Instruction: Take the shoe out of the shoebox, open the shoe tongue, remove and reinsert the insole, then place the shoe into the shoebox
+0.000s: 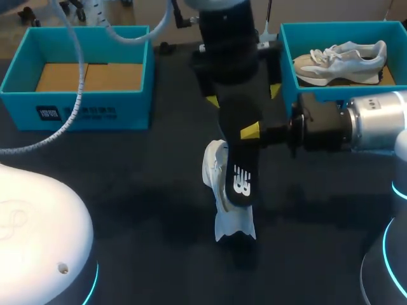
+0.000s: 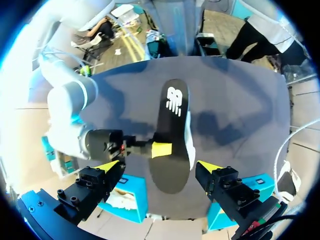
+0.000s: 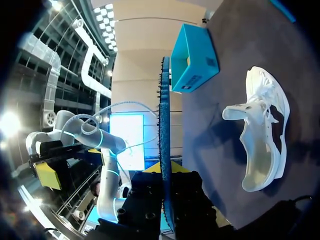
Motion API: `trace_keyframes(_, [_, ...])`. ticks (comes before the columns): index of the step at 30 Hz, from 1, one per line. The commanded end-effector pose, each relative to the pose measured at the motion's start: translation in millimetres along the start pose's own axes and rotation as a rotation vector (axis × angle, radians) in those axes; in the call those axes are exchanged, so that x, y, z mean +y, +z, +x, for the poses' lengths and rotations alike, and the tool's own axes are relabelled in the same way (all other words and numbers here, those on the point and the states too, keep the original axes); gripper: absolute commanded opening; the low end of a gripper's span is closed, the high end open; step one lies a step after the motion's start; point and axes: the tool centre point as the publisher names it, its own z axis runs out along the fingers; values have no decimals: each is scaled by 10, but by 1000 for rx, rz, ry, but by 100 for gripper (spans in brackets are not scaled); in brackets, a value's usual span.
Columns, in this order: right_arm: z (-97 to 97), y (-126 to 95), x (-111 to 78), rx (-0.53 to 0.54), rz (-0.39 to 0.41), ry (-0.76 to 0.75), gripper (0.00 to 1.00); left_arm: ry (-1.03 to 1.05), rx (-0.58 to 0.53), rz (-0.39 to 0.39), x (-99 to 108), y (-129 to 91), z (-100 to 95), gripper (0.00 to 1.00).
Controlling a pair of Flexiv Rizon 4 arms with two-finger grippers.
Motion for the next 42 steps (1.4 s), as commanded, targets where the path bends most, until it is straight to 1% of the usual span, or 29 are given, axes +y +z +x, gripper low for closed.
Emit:
trace_keyframes(1, [19, -2, -31, -7, -2, 3, 0, 17, -208, -21, 0, -43, 229, 100])
trace_keyframes(2, [17, 0, -29, -7, -2, 3, 0, 26, -256, -25, 1, -66, 228, 100])
trace_keyframes(8, [17, -6, -21, -2, -11, 0, 0, 45, -433, -38, -9, -126, 280, 100])
trace_keyframes(10, [17, -6, -20, -2, -12, -1, 0, 49, -488, -55, -7, -135, 308, 100])
trace_keyframes(11, [16, -5, -20, -1, -13, -1, 0, 48, -508, -49, -11, -139, 319, 100])
trace_keyframes(13, [14, 0, -18, 0, -13, 0, 0, 43, -537, -77, -9, -142, 334, 100])
trace_keyframes(17, [12, 2, -17, 0, -14, 3, 0, 63, -643, -92, -30, -171, 370, 100])
trace_keyframes(19, [8, 0, -15, -1, -15, 4, 0, 63, -659, -107, -30, -166, 388, 100])
trace_keyframes(21, [6, -5, -11, -1, -17, 5, 0, 74, -671, -105, -29, -159, 411, 100])
trace_keyframes(22, [10, -13, -6, -1, -19, 5, 0, 79, -690, -110, -23, -141, 436, 100])
trace_keyframes(23, [21, -24, -3, 7, -26, -2, 0, 74, -716, -98, -17, -140, 459, 100])
trace_keyframes(25, [43, -47, -6, 36, -36, -15, 0, 81, -761, -116, -9, -147, 489, 100])
trace_keyframes(27, [66, -66, -14, 43, -40, -20, 0, 72, -806, -116, 4, -158, 524, 100])
trace_keyframes(30, [96, -87, -26, 55, -48, -32, 0, 56, -859, -103, 32, -163, 561, 100])
trace_keyframes(35, [208, -121, -48, 108, -66, -68, 0, 46, -941, -111, 60, -172, 597, 100])
trace_keyframes(39, [325, -131, -56, 103, -65, -78, 0, 24, -996, -99, 74, -164, 623, 100])
trace_keyframes(42, [349, -136, -57, 90, -59, -79, 0, 16, -1028, -82, 75, -151, 639, 100])
